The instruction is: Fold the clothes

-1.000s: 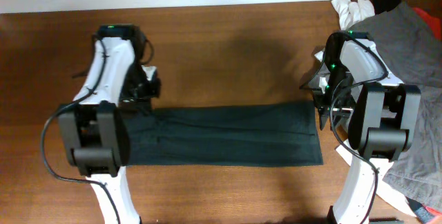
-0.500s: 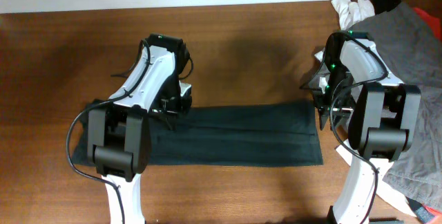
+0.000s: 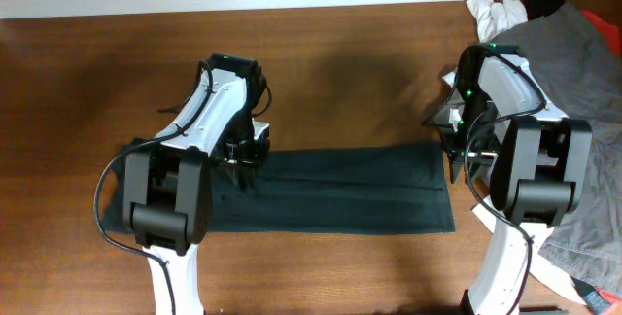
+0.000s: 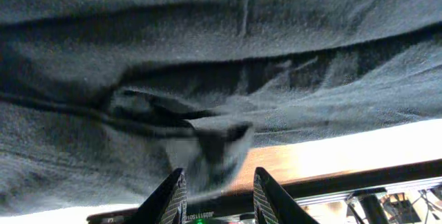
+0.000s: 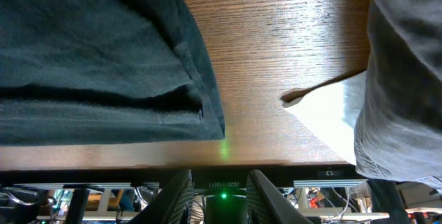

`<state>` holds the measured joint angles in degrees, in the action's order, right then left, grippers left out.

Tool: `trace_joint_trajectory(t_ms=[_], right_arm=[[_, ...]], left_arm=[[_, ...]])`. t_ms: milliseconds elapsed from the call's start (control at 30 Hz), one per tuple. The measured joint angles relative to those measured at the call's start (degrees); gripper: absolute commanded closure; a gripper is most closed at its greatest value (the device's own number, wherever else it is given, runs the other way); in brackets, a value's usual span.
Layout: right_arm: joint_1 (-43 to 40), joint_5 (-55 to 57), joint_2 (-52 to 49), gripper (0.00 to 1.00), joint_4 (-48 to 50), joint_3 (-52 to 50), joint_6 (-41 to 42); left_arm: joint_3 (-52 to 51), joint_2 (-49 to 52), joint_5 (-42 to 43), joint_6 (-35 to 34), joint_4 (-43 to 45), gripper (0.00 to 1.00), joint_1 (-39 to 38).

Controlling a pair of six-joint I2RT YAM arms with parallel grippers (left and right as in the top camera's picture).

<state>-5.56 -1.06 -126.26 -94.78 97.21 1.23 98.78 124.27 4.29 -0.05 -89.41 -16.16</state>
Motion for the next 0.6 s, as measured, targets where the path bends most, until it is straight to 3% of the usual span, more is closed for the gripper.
trace_joint_trajectory(t_ms=[167, 267, 333, 600], right_arm=[[0.0, 0.0, 0.0, 0.69, 0.1, 0.0, 0.0], [0.0, 0.0, 0.0, 0.69, 0.1, 0.0, -0.1], [0.0, 0.0, 0.0, 0.69, 0.1, 0.0, -0.1], [0.0, 0.0, 0.0, 0.69, 0.3, 0.0, -0.2]], left_arm=[[0.0, -1.2, -0.5, -0.3, 1.7, 0.70, 0.1], [0.0, -5.0, -3.1, -2.2, 2.3, 0.91, 0.3], [0.0, -8.3, -4.6, -3.4, 2.4, 0.99, 1.0], [-3.2, -12.4, -6.8, -6.1, 5.0, 1.00, 4.5]])
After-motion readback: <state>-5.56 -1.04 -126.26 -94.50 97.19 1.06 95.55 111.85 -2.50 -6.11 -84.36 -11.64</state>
